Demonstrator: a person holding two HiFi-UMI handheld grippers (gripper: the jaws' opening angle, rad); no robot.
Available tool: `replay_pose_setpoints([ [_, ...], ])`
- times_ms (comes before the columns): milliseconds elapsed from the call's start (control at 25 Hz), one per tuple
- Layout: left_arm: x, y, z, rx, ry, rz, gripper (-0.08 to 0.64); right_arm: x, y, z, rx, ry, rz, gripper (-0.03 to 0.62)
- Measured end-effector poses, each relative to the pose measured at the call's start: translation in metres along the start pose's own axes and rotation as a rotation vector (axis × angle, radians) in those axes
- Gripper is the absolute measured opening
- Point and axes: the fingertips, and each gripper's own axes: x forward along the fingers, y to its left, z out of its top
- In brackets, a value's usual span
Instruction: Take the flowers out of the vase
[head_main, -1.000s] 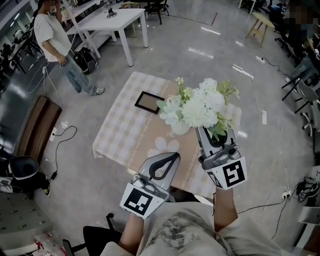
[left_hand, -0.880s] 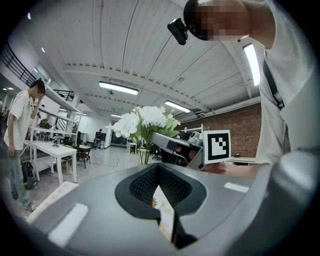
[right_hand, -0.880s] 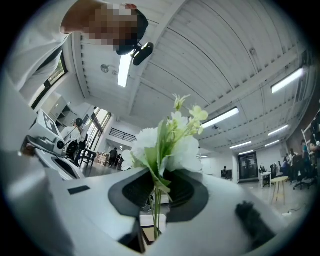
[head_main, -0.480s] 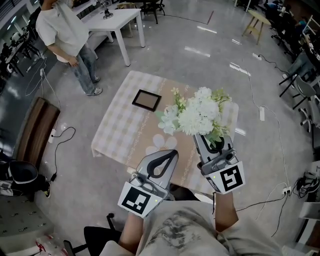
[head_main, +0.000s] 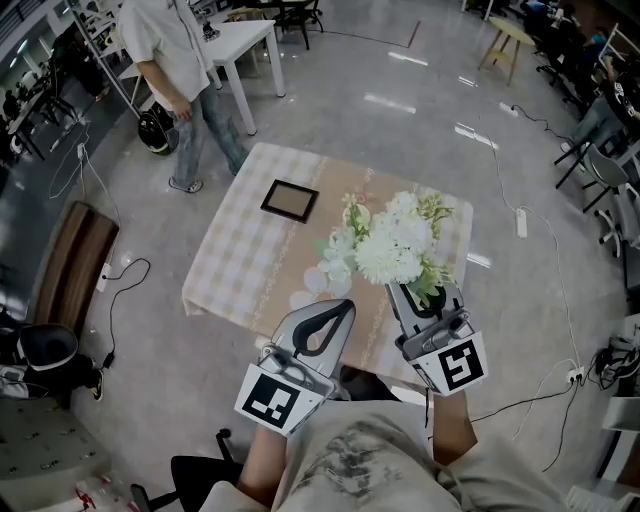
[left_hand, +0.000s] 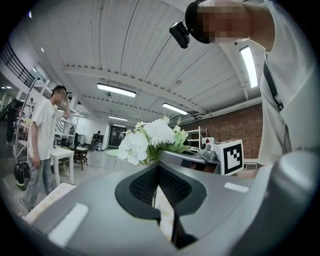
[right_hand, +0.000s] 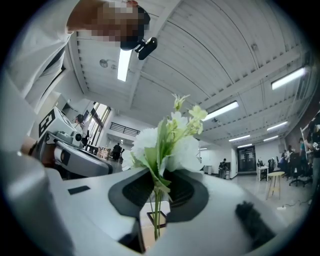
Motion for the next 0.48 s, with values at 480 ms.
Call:
replay_pose_setpoints([
  [480,0.001,-0.011,-0.003,0.002,0.007,-0.013,0.008,-0.017,0.002,-0.007,0.019,0.021,-0.014,0.078],
])
